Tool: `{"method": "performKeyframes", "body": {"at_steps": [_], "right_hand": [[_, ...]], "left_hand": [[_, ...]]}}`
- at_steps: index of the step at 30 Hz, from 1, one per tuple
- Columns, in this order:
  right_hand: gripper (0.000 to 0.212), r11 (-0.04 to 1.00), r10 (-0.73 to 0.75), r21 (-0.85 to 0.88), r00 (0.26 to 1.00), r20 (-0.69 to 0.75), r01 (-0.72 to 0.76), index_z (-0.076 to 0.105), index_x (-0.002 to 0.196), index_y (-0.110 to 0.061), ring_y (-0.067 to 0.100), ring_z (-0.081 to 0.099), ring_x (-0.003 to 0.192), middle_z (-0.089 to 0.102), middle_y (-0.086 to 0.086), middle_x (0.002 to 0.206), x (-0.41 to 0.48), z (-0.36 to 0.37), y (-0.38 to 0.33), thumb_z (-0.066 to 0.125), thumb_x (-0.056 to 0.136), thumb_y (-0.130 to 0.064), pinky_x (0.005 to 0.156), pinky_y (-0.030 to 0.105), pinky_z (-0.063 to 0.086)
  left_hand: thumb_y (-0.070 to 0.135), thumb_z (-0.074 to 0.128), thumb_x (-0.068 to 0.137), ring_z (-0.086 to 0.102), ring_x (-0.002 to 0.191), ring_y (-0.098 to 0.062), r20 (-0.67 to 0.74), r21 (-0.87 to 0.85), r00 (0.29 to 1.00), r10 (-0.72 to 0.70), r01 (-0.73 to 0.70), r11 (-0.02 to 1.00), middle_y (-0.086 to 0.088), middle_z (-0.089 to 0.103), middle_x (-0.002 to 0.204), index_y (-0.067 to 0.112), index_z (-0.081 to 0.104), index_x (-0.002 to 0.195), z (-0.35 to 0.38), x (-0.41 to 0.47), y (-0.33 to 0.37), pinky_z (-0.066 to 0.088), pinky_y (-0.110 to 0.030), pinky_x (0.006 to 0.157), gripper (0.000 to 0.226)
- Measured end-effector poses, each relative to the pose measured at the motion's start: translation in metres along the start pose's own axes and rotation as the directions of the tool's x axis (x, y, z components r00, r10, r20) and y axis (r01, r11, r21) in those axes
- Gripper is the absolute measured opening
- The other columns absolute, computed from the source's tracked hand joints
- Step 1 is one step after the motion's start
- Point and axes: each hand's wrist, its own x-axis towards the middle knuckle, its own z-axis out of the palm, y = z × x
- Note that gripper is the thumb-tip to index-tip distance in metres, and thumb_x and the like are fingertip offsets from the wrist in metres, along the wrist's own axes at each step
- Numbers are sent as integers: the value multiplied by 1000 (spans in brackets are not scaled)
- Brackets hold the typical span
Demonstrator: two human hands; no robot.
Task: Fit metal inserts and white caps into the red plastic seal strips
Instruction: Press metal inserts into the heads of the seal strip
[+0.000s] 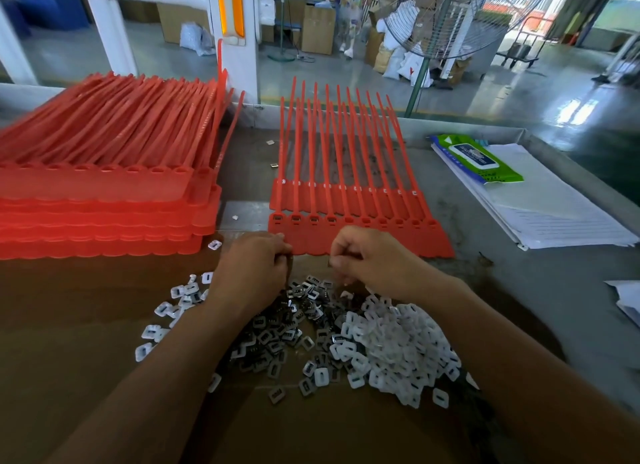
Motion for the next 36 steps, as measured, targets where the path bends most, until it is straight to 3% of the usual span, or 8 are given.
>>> {"method": "performKeyframes", "body": {"at_steps": [6,12,20,24,30,36], "right_hand": [[22,998,35,-55,996,-85,-40,54,71,-27,-11,50,57,56,-12,68,2,-8,8,65,81,-10,54,7,41],[21,993,118,-2,971,-209,-121,55,73,-25,12,59,77,62,-1,81,6,-15,18,67,78,-7,72,26,52],[18,985,171,39,962,-213,-167,57,69,-24,7,61,63,66,-1,72,5,-14,26,71,77,-16,65,22,53],[19,983,181,24,943,-278,-182,57,68,-21,6,60,60,64,-1,70,8,-14,27,71,77,-11,62,19,53],[21,981,190,49,896,-402,-187,58,65,-23,8,59,61,62,-5,66,10,-16,30,69,74,-8,64,29,56],[20,977,209,49,884,-418,-208,58,65,-23,12,63,66,65,-2,69,11,-15,34,72,75,-13,70,34,56]], "left_hand": [[6,51,83,52,114,-14,-4,-9,1000,1,-1,1000,-4,61,120,10,67,105,-1,-1,0,32,-22,97,27],[7,50,84,51,115,-14,7,-12,1000,-10,10,1000,-3,59,122,10,67,106,-1,-1,0,32,-21,97,28],[6,51,84,51,115,-13,8,-14,1000,-13,14,1000,-3,59,122,10,67,106,-2,-1,1,32,-22,98,27],[6,50,84,51,115,-13,11,-13,1000,-19,19,1000,-2,59,123,10,66,106,-2,-1,1,31,-20,97,28],[7,50,85,51,115,-13,20,-11,1000,-23,23,1000,-2,59,123,10,66,107,-2,-1,1,32,-23,99,28],[8,49,85,51,115,-15,28,-3,999,-23,23,1000,-2,59,123,10,66,107,-2,0,1,35,-28,101,28]]}}
